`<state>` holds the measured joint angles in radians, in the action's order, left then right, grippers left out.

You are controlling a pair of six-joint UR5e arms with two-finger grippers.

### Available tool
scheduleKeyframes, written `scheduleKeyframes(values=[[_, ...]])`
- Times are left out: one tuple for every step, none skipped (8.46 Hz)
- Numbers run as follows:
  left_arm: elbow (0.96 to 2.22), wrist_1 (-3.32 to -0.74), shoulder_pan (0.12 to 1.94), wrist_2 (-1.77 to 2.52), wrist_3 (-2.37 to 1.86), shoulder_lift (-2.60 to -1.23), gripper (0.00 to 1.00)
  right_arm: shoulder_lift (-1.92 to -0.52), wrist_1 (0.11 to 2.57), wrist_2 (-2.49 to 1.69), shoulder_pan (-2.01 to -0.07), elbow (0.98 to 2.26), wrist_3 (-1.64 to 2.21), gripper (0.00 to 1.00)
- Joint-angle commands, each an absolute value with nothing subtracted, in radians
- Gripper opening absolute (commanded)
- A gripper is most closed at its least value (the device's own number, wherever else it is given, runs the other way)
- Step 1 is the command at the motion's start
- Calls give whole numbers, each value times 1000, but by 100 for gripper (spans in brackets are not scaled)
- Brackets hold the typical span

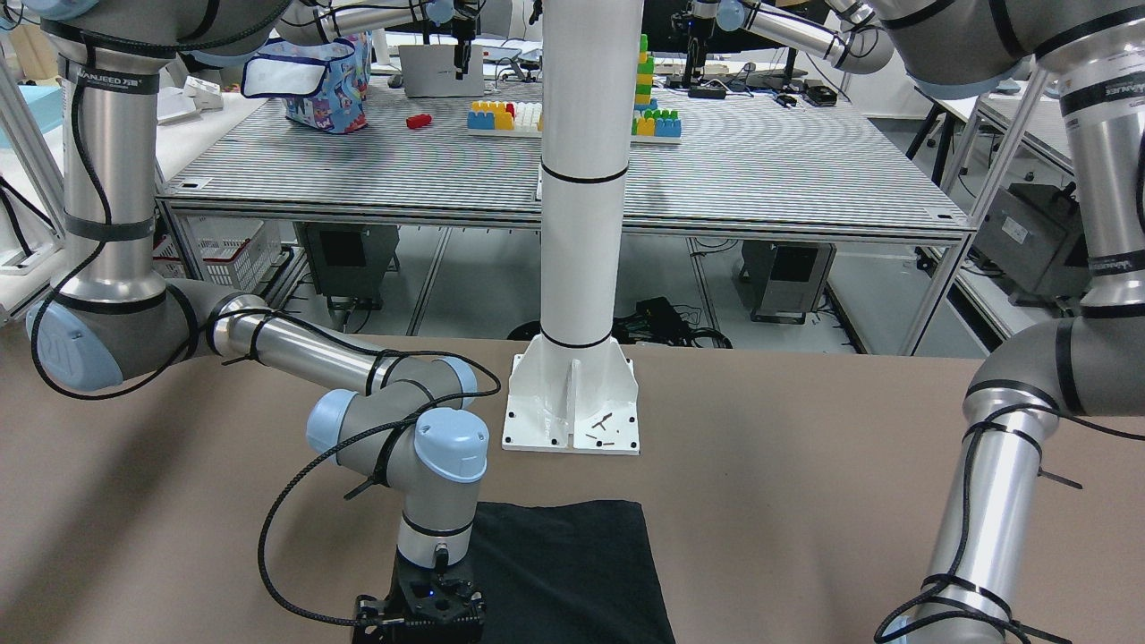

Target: Fold clothes

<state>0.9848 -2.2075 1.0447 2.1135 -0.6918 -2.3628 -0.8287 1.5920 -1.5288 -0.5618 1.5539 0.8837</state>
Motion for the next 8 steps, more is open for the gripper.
scheduleKeyframes(values=[[985, -2209, 1045, 2114, -692, -2362, 100, -782, 1517, -1528, -564, 1409, 882, 93], [985, -2209, 1045, 2114, -692, -2362, 100, -782, 1500, -1528, -580, 1379, 868, 93], [985, -2209, 1045, 2114, -692, -2362, 100, -782, 1500, -1529, -583, 1378, 850, 93], [985, -2209, 1045, 2114, -692, -2362, 100, -784, 1500, -1529, -586, 1376, 847, 93], [985, -2209, 1045, 2114, -692, -2361, 100, -787, 1500, -1529, -589, 1376, 845, 93], [985, -2209, 1045, 2114, -692, -2361, 100, -793, 1500, -1529, -600, 1374, 841, 93], [985, -2209, 1045, 2114, -692, -2361, 100, -802, 1500, -1529, -615, 1374, 818, 93], [985, -2209, 1045, 2114, -692, -2361, 100, -827, 1500, -1531, -630, 1374, 798, 93]])
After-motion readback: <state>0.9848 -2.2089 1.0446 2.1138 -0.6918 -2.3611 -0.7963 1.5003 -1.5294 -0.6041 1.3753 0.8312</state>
